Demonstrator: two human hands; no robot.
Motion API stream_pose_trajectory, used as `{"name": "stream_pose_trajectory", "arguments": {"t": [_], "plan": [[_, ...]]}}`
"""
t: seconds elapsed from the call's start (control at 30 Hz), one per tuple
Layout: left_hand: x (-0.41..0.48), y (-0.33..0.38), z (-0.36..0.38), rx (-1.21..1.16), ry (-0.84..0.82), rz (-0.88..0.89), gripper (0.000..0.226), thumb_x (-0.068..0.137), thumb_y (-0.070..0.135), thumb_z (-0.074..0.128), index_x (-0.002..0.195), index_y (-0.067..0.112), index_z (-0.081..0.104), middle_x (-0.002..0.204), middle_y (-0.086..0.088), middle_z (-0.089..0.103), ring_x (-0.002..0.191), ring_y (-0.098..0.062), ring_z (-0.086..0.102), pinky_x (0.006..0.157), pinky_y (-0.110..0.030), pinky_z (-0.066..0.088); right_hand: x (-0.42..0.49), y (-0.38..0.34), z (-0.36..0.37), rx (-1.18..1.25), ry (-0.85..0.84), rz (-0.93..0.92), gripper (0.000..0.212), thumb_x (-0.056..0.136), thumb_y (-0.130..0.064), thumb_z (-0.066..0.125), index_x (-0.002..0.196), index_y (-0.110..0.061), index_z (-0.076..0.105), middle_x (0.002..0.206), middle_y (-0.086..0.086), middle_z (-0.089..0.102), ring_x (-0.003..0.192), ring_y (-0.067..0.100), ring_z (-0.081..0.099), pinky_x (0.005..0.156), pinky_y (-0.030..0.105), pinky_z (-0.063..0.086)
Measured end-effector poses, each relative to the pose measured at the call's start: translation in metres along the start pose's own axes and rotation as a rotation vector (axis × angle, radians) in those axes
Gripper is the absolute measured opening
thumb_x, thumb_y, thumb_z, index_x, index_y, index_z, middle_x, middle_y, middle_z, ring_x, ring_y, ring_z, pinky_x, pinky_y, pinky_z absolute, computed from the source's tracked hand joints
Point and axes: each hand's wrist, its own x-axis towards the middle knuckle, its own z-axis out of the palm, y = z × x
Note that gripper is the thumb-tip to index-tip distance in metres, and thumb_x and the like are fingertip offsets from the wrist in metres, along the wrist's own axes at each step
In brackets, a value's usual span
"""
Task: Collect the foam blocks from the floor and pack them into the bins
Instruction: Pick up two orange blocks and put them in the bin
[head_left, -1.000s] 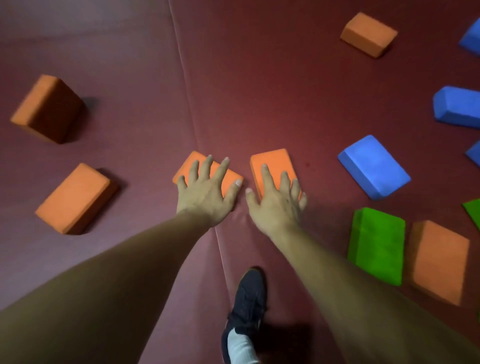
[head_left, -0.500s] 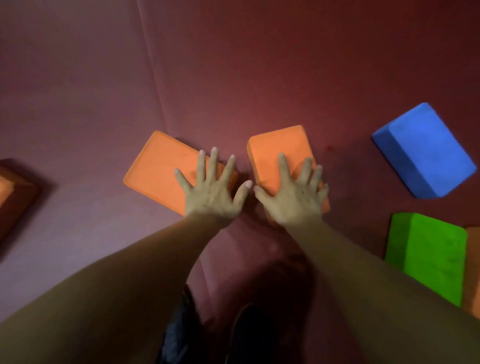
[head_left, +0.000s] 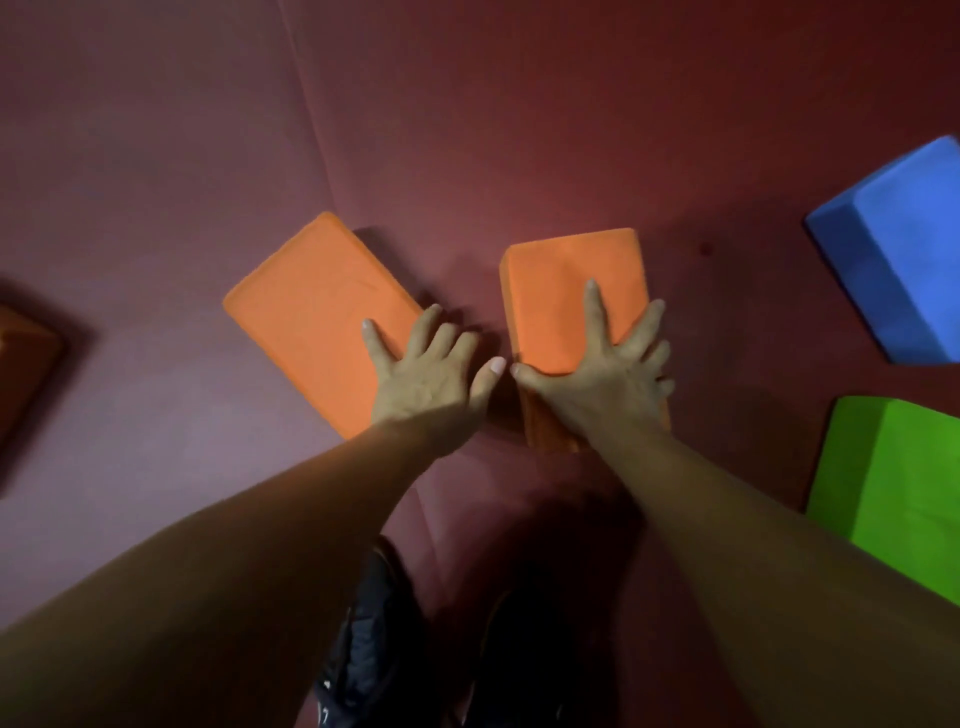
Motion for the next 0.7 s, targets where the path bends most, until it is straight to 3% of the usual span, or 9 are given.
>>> {"name": "stream_pose_trajectory", "arguments": {"t": [0.1,0.23,0.37,0.57,0.7], "plan": [[-0.027,-0.023,-0.004,-0.046,0.095,-0.056,0.065,0.098,0.063,0.020,0.155,0.035,0.030,0.162,0.004,0.028,0.154,-0.018,0.009,0.113,-0.076,0.002,-0.024,-0.015,0.010,0.031,-0.029,-0.006,0.125,0.052,-0.097,0.056,0.156,-0.052,0.002,0.165,0.024,0.004,0.135,0.051,0.031,0.098,0.068,0.039],[-0.028,-0.039,-0.010,-0.136,0.200,-0.410,0.080,0.091,0.075,0.036,0.159,0.043,0.009,0.170,-0.001,-0.007,0.156,-0.027,-0.008,0.112,-0.075,0.006,-0.036,-0.034,0.020,0.065,-0.026,-0.041,0.125,0.054,-0.097,0.057,0.157,-0.051,0.002,0.165,0.024,0.001,0.137,0.050,0.027,0.099,0.069,0.035],[-0.021,-0.049,-0.010,-0.351,0.205,-0.621,0.117,0.066,0.090,0.058,0.158,0.046,0.001,0.166,-0.012,0.003,0.151,-0.042,0.017,0.115,-0.053,0.035,-0.028,-0.039,0.024,0.029,-0.036,-0.107,0.120,0.060,-0.098,0.050,0.157,-0.050,-0.002,0.165,0.026,-0.005,0.142,0.053,0.021,0.102,0.070,0.032],[-0.011,-0.037,-0.014,-0.427,0.219,-0.689,0.122,0.062,0.085,0.065,0.156,0.050,-0.005,0.164,-0.011,0.012,0.149,-0.040,0.021,0.114,-0.052,0.036,-0.028,-0.036,0.027,0.018,0.007,-0.115,0.119,0.061,-0.099,0.049,0.157,-0.050,0.000,0.165,0.027,0.000,0.139,0.052,0.025,0.101,0.069,0.034],[-0.007,-0.037,-0.025,-0.377,0.167,-0.621,0.127,0.056,0.075,0.068,0.155,0.052,-0.008,0.167,-0.003,-0.005,0.153,-0.037,0.011,0.113,-0.060,0.035,-0.029,-0.036,0.014,0.029,-0.011,-0.103,0.118,0.060,-0.096,0.053,0.157,-0.051,0.003,0.164,0.026,0.005,0.135,0.051,0.031,0.099,0.067,0.037]]}}
